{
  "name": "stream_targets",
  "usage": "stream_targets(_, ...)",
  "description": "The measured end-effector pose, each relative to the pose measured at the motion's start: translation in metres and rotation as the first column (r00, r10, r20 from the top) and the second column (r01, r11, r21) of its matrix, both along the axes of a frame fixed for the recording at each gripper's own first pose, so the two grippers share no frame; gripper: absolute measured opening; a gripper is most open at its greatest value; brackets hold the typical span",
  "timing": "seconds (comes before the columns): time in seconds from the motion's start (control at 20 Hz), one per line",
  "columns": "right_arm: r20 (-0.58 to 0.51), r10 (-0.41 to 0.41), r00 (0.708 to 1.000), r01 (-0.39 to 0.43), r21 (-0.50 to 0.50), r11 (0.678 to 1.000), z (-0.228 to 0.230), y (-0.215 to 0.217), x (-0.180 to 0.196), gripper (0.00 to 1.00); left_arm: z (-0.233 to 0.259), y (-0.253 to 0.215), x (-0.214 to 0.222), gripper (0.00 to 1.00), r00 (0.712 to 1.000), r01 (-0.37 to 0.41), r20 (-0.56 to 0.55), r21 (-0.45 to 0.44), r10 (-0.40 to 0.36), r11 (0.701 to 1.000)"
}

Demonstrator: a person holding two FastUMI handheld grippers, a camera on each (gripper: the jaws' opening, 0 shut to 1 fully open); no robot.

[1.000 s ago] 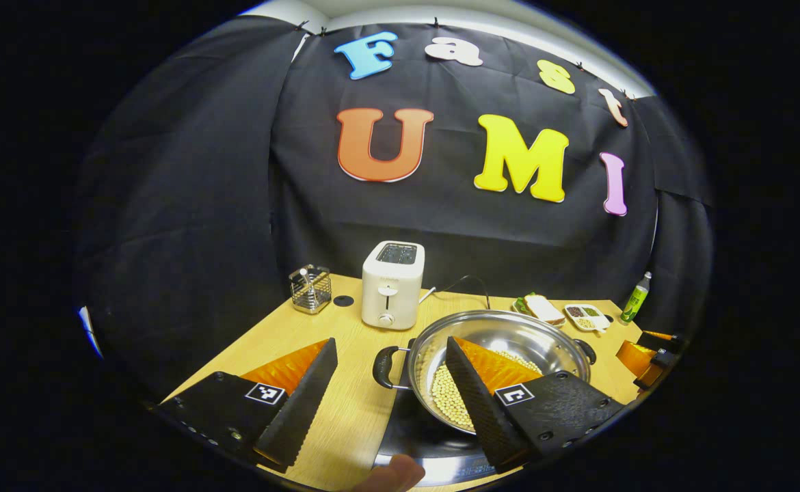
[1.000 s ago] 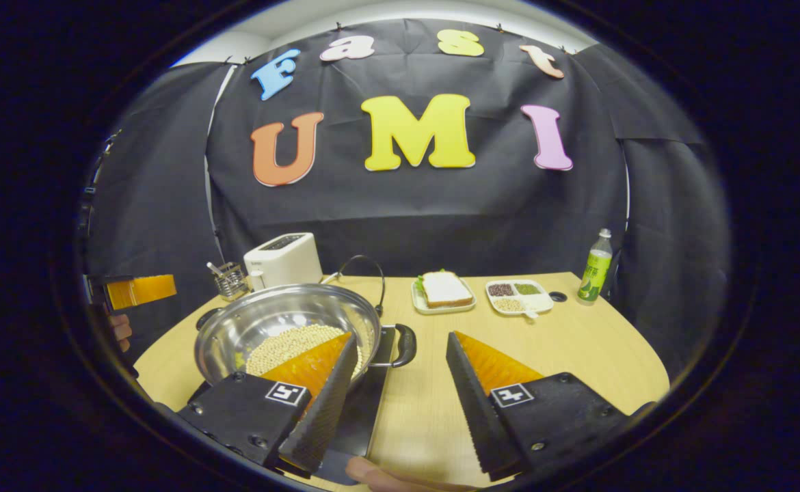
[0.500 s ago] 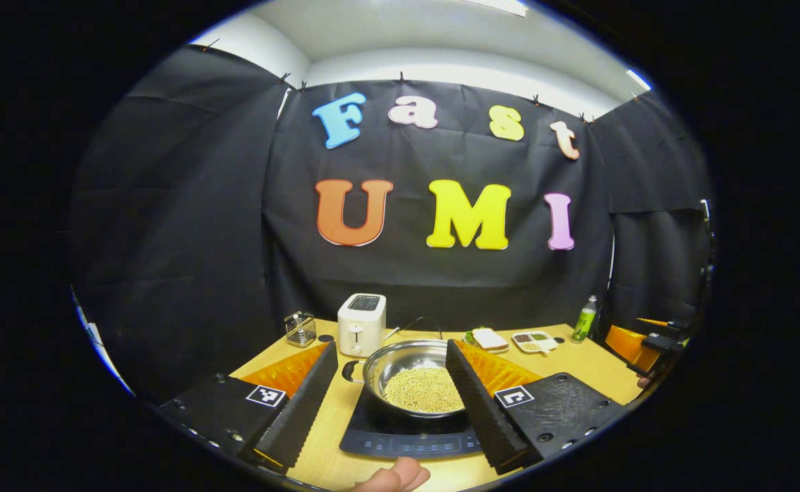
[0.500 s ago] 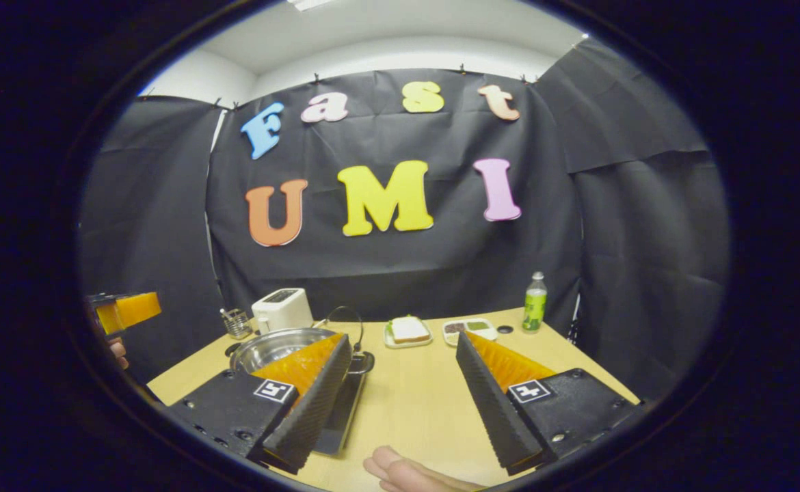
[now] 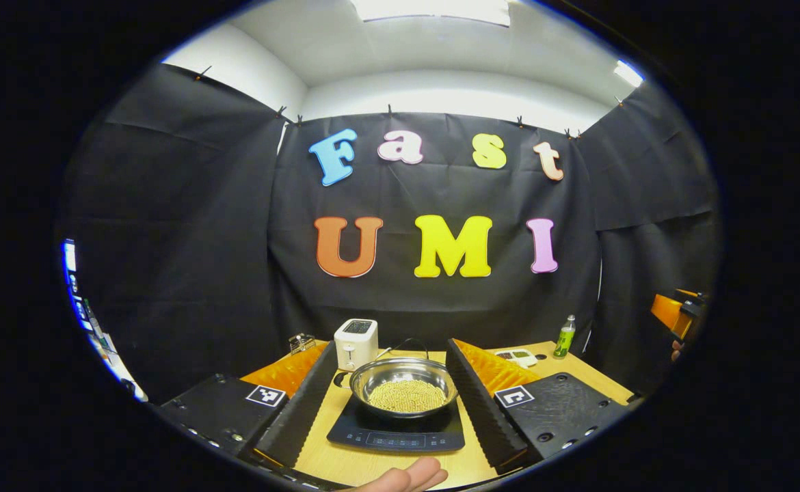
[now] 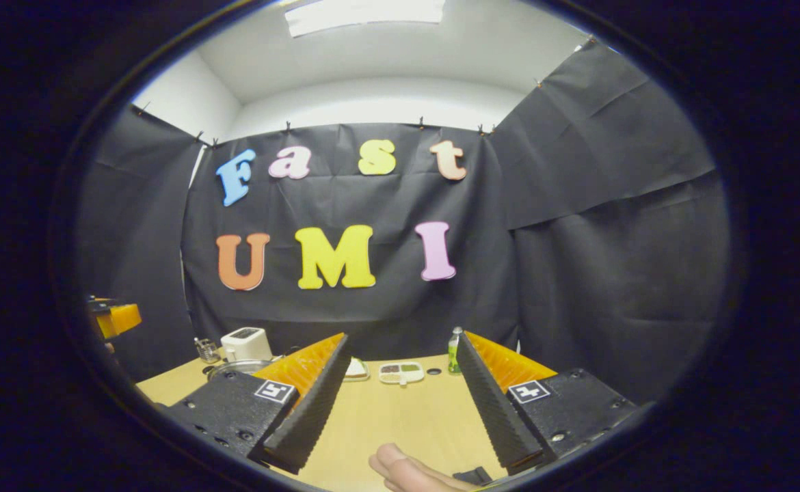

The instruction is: First push the handle of the pot to place it horizontally, then grasp the pot with both hands and set it on the induction cooktop.

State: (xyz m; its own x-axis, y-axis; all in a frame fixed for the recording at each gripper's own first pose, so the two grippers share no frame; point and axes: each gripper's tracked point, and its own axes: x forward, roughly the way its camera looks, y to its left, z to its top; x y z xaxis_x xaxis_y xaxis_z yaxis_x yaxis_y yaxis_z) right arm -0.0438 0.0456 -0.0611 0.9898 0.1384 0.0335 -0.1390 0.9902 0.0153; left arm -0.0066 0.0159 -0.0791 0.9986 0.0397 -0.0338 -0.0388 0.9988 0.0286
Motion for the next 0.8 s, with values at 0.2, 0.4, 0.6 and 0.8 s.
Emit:
stream_targets(0.2,0.050,-0.034,0.998,0.035,-0.027,0.999,0.009,-0.049,-0.040,0.98,0.000,-0.041,-0.030,0.95,0.995,0.100,0.024,0.014,-0.100,0.995)
stream_targets(0.4,0.060,-0.104,0.993,0.106,-0.032,0.994,0.001,-0.098,-0.070,0.97,0.006,-0.053,-0.048,0.96,0.990,0.127,0.053,0.015,-0.128,0.992)
stream_targets(0.6,0.071,-0.085,0.994,0.086,-0.018,0.996,0.002,-0.104,-0.077,0.96,-0.001,-0.062,-0.049,0.96,0.990,0.136,0.043,0.034,-0.137,0.990)
stream_targets(0.8,0.065,-0.047,0.997,0.048,-0.022,0.999,-0.004,-0.094,-0.077,0.96,-0.003,-0.060,-0.047,0.96,0.990,0.134,0.033,0.004,-0.134,0.991)
